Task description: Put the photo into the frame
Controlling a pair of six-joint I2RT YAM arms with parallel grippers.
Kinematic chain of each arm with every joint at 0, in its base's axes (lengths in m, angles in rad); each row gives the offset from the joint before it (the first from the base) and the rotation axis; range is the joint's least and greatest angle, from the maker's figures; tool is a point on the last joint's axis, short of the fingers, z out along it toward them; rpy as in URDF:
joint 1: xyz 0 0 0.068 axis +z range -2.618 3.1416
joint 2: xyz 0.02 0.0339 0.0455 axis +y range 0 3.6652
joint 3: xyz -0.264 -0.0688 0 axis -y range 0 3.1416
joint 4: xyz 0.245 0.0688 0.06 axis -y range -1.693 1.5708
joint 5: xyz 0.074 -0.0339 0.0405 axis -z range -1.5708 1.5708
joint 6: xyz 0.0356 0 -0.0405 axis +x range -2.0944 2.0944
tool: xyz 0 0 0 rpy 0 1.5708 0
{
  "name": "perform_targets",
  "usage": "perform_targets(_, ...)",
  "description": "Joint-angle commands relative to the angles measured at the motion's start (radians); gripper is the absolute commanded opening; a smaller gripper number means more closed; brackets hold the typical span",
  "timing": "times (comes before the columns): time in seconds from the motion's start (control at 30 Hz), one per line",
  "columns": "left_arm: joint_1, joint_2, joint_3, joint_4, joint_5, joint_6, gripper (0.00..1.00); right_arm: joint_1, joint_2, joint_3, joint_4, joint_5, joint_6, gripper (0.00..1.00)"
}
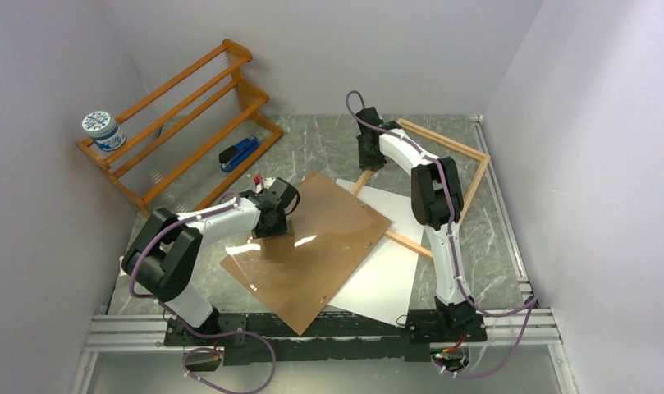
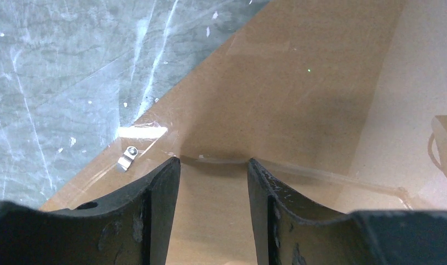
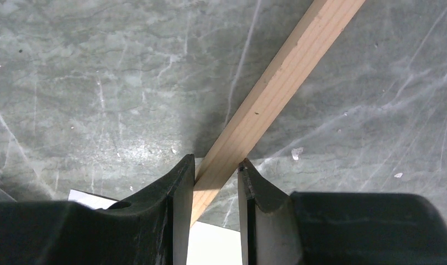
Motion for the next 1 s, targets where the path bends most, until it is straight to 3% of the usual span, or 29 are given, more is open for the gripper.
perform_targets(0.0, 0.006, 0.050, -0.031, -0.108, -0.054, -0.055, 0.52, 0.006, -0.039, 0.073, 0.009, 0.006, -0.138, 0.00)
perform_targets(0.47, 0.005, -0.055, 0.040, -0.026, 0.087, 0.133, 0.59, -0.018, -0.088, 0.211, 0.021, 0.096, -0.062, 0.00)
perform_targets(0.83, 0.005, -0.039, 0.022, -0.027, 0.078, 0.121, 0.61, -0.054, -0.094, 0.278, -0.028, 0.058, -0.039, 0.00)
perform_targets(0.97, 0.006, -0.028, 0.027, -0.075, 0.001, 0.063, 0.64, -0.067, -0.102, 0.256, 0.010, 0.093, -0.081, 0.00)
